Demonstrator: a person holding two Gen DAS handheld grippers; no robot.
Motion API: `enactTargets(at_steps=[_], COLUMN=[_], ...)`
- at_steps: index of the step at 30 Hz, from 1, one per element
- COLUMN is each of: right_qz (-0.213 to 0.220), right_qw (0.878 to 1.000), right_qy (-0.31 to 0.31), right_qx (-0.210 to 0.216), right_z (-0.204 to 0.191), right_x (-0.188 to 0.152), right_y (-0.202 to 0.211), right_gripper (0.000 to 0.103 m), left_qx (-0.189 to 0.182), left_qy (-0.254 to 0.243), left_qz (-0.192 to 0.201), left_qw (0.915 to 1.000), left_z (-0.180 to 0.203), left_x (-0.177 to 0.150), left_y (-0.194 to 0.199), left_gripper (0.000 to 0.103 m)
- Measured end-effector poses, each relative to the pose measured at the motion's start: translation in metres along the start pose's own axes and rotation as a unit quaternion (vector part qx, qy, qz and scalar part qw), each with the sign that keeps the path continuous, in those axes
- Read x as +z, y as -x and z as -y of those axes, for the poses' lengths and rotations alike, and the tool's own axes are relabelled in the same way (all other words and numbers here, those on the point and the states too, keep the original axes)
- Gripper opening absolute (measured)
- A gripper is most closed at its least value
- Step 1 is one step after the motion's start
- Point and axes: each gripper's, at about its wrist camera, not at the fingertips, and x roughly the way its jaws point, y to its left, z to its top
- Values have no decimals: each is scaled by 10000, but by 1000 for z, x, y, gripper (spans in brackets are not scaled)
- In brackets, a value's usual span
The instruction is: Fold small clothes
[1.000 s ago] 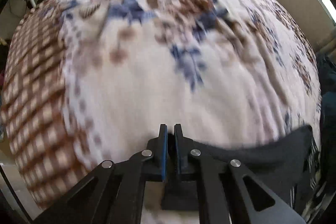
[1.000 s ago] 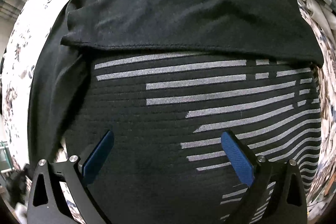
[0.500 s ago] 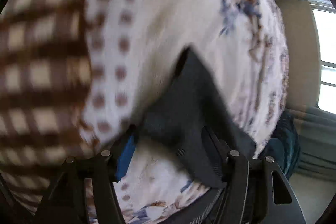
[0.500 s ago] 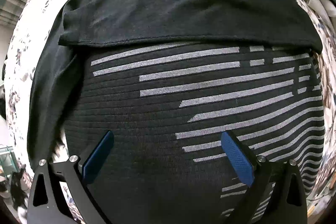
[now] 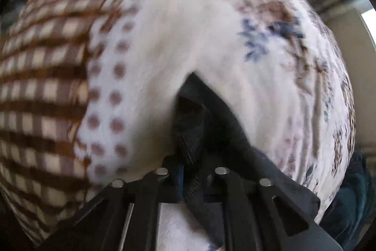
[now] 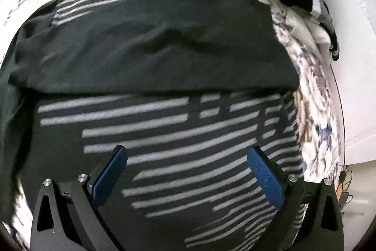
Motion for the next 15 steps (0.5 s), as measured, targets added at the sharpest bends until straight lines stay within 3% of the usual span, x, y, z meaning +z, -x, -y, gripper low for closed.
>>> enactTargets(at_steps=[4,7,11,15], right_qz=[199,212,185,1], right_qw=[9997,9996,9986,9954], right_qy=[60,157,45,-263], right_qx=[-129,47,494,919], right_z=[10,9,18,45], right_x=[15,24,34,45], right_y=[-3,-6,-8,-18], right_gripper=[103,103,103,103], left_qx=[-221,-427,-985,-1600], left_qy=[-826,-1794,-3082,-4199], left_qz=[548,1013,1279,955], left_qw=[9948,9776,9375,8882], left_z=[41,97,187,276], left_x=[3,-8,-55,-140], left_y=[27,63,110,128], left_gripper=[5,5,5,5])
